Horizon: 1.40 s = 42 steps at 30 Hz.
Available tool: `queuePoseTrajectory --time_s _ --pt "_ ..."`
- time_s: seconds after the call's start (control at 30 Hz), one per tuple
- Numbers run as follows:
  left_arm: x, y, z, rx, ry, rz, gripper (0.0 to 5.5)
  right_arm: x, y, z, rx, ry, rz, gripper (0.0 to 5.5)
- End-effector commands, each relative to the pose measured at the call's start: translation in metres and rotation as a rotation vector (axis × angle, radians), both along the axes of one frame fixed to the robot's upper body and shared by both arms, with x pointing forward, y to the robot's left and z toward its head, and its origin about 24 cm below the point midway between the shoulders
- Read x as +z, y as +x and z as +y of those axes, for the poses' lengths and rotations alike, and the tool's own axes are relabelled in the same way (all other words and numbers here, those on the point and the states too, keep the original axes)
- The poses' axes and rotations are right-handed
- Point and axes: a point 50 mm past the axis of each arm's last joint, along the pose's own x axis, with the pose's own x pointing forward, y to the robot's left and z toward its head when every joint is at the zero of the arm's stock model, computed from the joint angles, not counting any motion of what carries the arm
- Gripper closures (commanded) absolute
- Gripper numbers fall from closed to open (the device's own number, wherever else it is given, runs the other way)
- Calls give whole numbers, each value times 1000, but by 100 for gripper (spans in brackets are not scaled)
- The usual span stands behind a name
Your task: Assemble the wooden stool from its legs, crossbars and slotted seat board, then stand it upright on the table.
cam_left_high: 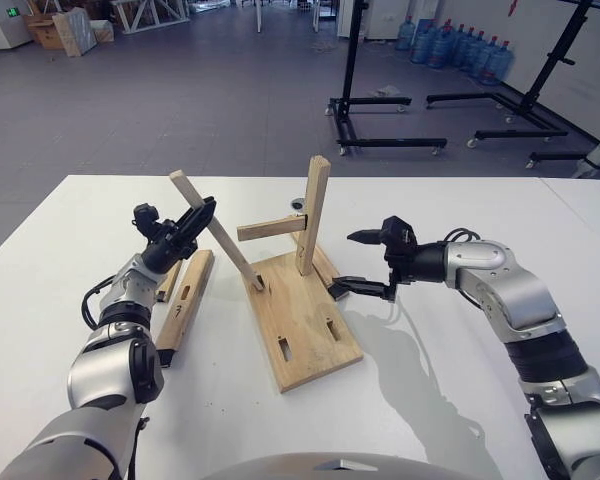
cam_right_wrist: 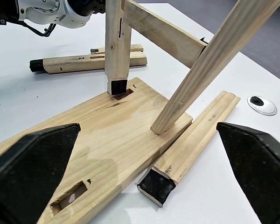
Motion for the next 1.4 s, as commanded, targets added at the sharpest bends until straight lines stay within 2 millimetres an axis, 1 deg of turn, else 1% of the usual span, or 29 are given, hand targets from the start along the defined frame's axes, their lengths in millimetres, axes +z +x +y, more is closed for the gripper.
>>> queuePoseTrajectory --time_s 0.03,0.17,0.33,0.47,0.6,0.67,0.83,0.93,1.03,1.2,1.4 --pt "0 4 -4 -2 37 20 349 -1 -2 3 5 -6 -12 10" --pt "0 5 -4 4 55 35 349 -3 -3 3 1 -4 -10 10" --pt "2 10 -10 6 78 30 349 -5 -4 5 -1 0 -5 10" --pt "-2 8 -15 -36 172 28 349 -6 -6 6 0 2 -1 10" --pt "2 8 -15 -83 175 33 349 -7 -6 7 0 3 3 10" --pt "0 6 -15 -117 198 44 349 -8 -6 8 2 4 5 10" --pt "7 7 -13 -160 114 54 349 -9 -8 8 -5 8 7 10" --pt "11 9 -10 -144 101 48 349 -10 -9 10 -4 13 9 10" --pt "9 9 -12 -133 156 30 349 -10 -9 12 -2 15 9 10" --pt "-2 6 -14 -107 292 30 349 -11 -9 12 -2 12 10 10" --pt "-3 3 -16 -144 413 -11 349 -13 -11 13 -5 13 10 10"
